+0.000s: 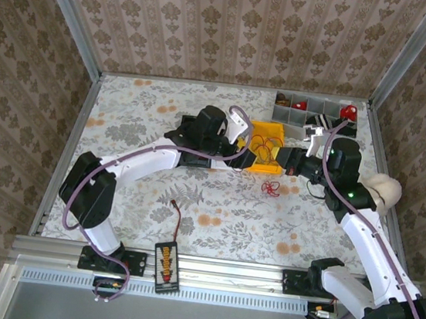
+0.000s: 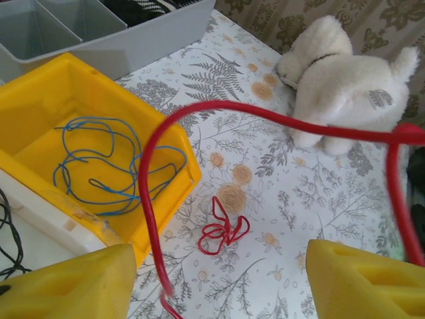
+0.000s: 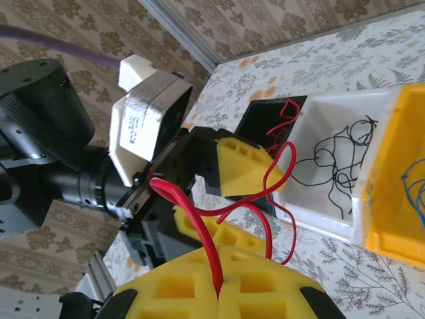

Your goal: Untangle the cables

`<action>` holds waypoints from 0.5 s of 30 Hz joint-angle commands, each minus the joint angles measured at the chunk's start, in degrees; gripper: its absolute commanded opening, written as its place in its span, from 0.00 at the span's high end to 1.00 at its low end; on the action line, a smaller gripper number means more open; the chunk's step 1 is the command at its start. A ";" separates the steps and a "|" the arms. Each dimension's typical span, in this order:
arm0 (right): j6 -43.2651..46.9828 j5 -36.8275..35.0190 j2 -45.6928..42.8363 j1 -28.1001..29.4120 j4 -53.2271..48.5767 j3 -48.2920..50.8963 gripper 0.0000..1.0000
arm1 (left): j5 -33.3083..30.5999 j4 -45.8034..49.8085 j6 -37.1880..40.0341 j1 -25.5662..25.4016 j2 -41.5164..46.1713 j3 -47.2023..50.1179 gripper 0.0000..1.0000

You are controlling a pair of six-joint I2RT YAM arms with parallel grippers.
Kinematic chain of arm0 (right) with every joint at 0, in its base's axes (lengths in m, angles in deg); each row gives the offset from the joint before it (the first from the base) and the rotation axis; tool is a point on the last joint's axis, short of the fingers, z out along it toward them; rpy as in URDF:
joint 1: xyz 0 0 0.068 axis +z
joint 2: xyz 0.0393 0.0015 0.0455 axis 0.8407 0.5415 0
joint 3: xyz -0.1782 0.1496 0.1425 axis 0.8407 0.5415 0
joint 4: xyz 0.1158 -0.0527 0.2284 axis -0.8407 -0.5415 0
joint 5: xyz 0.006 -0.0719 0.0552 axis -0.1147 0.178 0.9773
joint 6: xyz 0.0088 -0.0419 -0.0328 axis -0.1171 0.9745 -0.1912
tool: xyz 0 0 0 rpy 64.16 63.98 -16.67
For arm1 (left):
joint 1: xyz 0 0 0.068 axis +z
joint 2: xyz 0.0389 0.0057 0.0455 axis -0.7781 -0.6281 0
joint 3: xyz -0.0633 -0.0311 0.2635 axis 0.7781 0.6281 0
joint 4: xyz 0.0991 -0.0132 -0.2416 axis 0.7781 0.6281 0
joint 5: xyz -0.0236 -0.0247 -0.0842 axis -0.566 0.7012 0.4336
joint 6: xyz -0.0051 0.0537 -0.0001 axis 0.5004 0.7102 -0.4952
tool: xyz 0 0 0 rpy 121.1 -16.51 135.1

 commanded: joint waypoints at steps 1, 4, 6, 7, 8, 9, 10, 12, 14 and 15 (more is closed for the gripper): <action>-1.02 4.00 -0.14 0.24 1.44 -2.39 0.95 | -2.02 -2.05 1.02 0.54 -1.47 -0.77 0.35; -0.59 4.15 -0.47 0.27 0.36 -3.00 0.95 | -2.38 -2.14 0.21 1.31 -2.16 -0.96 0.47; -0.13 3.71 -0.75 0.24 -0.14 -3.20 0.95 | -1.41 -2.19 -0.44 1.79 -2.19 -0.83 0.70; 0.13 3.11 -0.75 0.24 -0.54 -3.30 0.96 | -0.94 -2.39 -0.79 1.98 -2.07 -0.66 0.79; 0.36 2.35 -0.75 0.18 -1.06 -3.26 0.95 | -0.36 -2.53 -1.22 2.18 -1.76 -0.44 0.88; 0.66 1.32 -0.68 0.19 -1.55 -3.24 0.96 | 0.37 -2.66 -1.75 2.38 -1.34 -0.16 0.94; 0.78 0.28 -0.52 0.16 -1.99 -3.18 0.95 | 0.88 -2.75 -2.17 2.63 -0.92 0.12 0.99; 0.83 -1.20 0.39 0.08 -2.28 -2.90 0.95 | 2.63 -2.92 -2.97 3.18 0.23 0.61 1.00; 0.46 -1.69 2.15 0.15 -2.78 -2.95 0.95 | 5.16 -3.17 -3.46 3.64 1.37 1.01 1.00; 0.19 -1.84 3.36 0.14 -3.07 -3.05 0.95 | 7.10 -3.33 -3.94 4.04 1.85 1.10 1.00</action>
